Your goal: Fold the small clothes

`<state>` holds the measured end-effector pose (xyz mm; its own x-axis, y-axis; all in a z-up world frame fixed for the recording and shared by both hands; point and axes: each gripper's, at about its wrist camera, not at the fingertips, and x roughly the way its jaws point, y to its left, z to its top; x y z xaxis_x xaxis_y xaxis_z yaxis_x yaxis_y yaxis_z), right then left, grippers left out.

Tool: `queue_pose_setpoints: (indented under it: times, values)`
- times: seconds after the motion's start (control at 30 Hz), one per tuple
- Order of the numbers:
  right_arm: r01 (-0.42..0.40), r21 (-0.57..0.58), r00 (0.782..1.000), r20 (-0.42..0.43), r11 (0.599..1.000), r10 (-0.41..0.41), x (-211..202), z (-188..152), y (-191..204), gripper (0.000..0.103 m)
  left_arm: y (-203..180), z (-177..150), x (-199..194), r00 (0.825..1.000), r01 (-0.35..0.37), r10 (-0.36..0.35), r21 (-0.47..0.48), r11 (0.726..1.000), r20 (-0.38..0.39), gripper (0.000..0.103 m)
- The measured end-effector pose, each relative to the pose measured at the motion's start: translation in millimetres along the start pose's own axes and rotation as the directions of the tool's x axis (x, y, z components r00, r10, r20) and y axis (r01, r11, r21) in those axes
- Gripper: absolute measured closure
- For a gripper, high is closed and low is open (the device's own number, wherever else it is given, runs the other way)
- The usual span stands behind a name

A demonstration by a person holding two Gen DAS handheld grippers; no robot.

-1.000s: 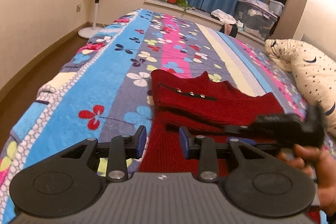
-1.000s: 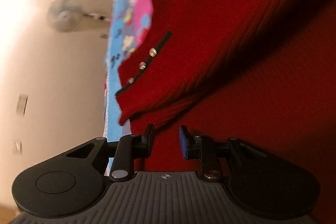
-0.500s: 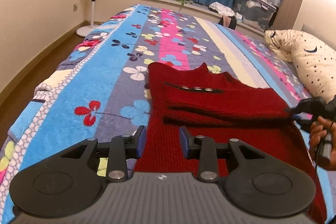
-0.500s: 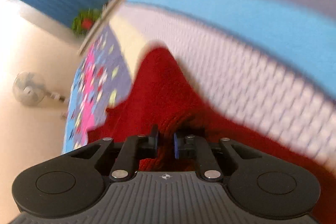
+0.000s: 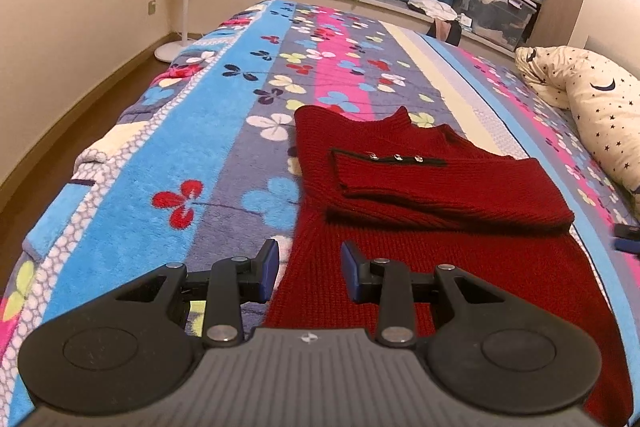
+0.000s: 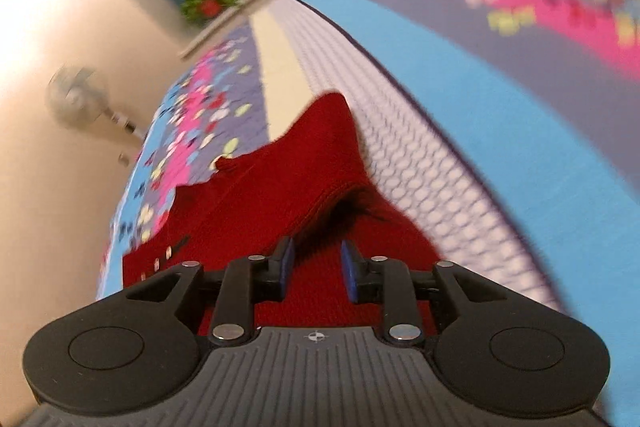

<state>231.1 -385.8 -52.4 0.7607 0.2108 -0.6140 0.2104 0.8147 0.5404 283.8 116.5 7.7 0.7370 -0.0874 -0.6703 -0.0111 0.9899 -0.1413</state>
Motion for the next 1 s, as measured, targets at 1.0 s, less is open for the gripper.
queue_pose_setpoints:
  times: [1.0]
  values:
    - [0.135, -0.355, 0.984, -0.064, 0.925, -0.168, -113, -94, -40, 0.083, 5, -54, -66, 0.996, 0.048, -0.039, 0.118, 0.992, -0.077, 0.065]
